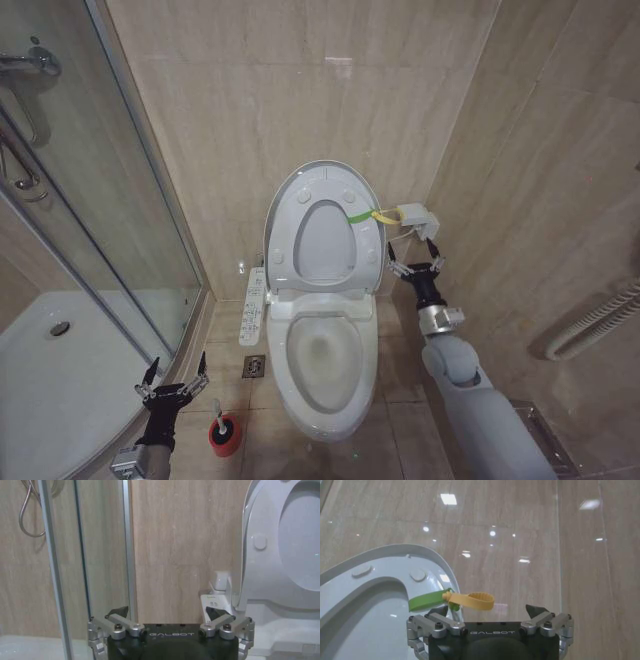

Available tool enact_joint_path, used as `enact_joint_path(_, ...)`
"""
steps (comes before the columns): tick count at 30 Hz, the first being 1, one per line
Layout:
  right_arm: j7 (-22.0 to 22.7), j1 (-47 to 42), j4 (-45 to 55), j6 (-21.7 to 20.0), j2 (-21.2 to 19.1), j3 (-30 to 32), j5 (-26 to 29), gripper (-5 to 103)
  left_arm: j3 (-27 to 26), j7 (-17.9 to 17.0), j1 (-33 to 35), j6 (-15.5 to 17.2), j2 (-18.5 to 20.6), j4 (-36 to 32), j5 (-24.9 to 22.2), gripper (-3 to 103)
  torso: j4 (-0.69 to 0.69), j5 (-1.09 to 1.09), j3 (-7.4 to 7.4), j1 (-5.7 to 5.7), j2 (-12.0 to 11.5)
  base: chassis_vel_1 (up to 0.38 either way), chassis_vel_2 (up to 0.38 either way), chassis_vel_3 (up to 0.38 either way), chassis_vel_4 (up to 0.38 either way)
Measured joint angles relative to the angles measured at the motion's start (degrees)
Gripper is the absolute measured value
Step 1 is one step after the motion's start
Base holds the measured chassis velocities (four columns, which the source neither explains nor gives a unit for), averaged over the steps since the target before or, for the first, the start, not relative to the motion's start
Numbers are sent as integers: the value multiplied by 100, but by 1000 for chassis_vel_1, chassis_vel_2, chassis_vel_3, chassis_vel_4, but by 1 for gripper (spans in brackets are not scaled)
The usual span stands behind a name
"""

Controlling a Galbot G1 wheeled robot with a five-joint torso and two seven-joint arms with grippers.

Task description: Open the toilet lid, clean the toilet bowl with a toilet brush, close the toilet lid, and flush.

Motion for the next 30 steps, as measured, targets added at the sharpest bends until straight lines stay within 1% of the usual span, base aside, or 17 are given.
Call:
enact_joint_path(13, 103, 768, -480, -16, -76, -290, 102, 100, 0, 0, 0, 0, 0, 0, 0, 100, 0, -1, 0, -1, 0, 0, 0, 0, 0)
enact_joint_path(19, 120, 1211, -908, -16, -70, -417, 83, 100, 0, 0, 0, 0, 0, 0, 0, 100, 0, 0, 0, -1, 0, 0, 0, 0, 0)
enact_joint_path(26, 119, 1432, -1330, 32, -74, -350, -61, 100, 0, 0, 0, 0, 0, 0, 0, 100, 0, 0, 0, -1, 0, 0, 0, 0, 0)
enact_joint_path(30, 107, 1471, -1520, 108, -141, -245, -96, 100, 0, 0, 0, 0, 0, 0, 0, 100, -1, 0, 0, 0, 0, 0, 0, 0, 0)
